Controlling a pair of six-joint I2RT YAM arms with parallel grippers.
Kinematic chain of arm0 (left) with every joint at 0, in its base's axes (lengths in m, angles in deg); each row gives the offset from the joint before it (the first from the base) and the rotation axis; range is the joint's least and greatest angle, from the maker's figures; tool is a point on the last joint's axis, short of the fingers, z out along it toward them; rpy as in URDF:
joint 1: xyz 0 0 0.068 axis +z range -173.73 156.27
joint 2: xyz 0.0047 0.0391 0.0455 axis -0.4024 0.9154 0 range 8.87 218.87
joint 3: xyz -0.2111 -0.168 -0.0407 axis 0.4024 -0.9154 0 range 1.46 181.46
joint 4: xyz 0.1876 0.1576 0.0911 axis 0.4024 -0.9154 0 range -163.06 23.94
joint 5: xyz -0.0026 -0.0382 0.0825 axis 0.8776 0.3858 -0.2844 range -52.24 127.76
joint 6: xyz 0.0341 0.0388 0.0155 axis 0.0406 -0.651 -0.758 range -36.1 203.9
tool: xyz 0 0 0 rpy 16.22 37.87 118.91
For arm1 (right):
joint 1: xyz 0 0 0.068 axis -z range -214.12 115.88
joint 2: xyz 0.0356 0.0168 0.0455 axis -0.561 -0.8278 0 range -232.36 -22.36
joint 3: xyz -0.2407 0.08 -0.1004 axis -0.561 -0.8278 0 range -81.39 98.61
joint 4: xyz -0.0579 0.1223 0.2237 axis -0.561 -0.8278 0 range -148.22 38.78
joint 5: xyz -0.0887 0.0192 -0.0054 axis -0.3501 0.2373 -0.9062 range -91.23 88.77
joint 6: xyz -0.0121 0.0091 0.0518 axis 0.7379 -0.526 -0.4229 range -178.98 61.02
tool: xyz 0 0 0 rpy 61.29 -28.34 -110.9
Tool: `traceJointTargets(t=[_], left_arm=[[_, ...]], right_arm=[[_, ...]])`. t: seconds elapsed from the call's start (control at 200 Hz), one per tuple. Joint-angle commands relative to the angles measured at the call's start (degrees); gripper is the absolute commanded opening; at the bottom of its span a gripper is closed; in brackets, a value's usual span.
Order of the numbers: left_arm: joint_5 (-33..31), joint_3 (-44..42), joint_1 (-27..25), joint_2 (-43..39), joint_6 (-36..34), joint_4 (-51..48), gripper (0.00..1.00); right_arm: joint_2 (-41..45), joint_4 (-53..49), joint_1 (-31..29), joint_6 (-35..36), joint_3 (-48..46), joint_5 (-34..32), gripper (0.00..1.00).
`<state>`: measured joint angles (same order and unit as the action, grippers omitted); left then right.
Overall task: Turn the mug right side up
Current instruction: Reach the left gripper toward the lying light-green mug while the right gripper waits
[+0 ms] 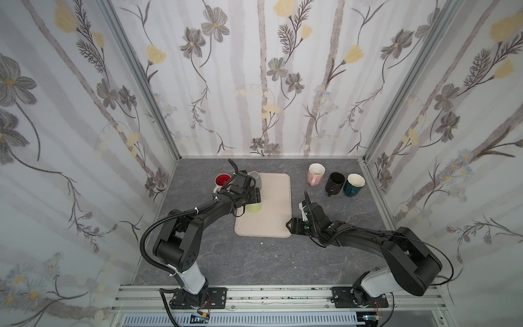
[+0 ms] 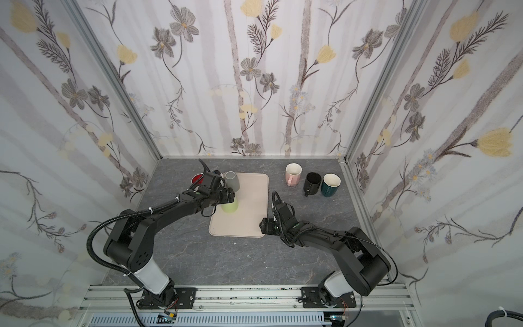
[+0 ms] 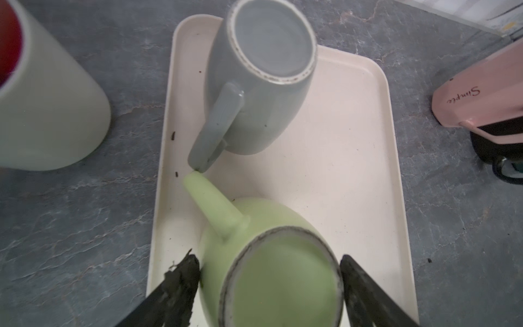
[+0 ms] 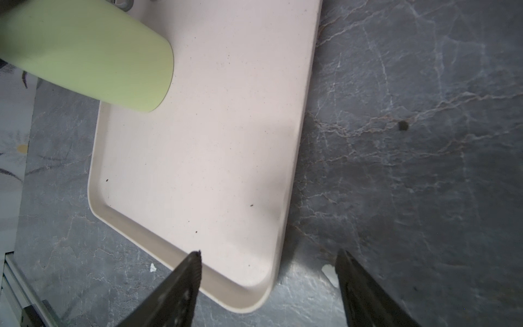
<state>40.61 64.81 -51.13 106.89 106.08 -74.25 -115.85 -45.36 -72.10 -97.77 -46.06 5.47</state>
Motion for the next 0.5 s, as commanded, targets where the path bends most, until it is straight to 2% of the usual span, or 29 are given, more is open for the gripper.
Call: traceJointTargets(t=[0.0,0.245,0.495], left_arm=[[4.41,2.39,-1.89,2.02,-4.42,1.23,0.79],[5.07,9.65,-8.24,6.35,-6.99,-4.15,0.78],[9.81,4.14,-11.06,2.87,-0.64,1.19,0.78]], right_arm=[[0.88,2.47,-0.08,-0.33,-0.63,-1.24,0.75],[4.38,1.48,0.56,-0.38,-2.69,-2.42,0.75],[8.06,1.07,1.98,-0.59,-4.66,-3.76,0.75]])
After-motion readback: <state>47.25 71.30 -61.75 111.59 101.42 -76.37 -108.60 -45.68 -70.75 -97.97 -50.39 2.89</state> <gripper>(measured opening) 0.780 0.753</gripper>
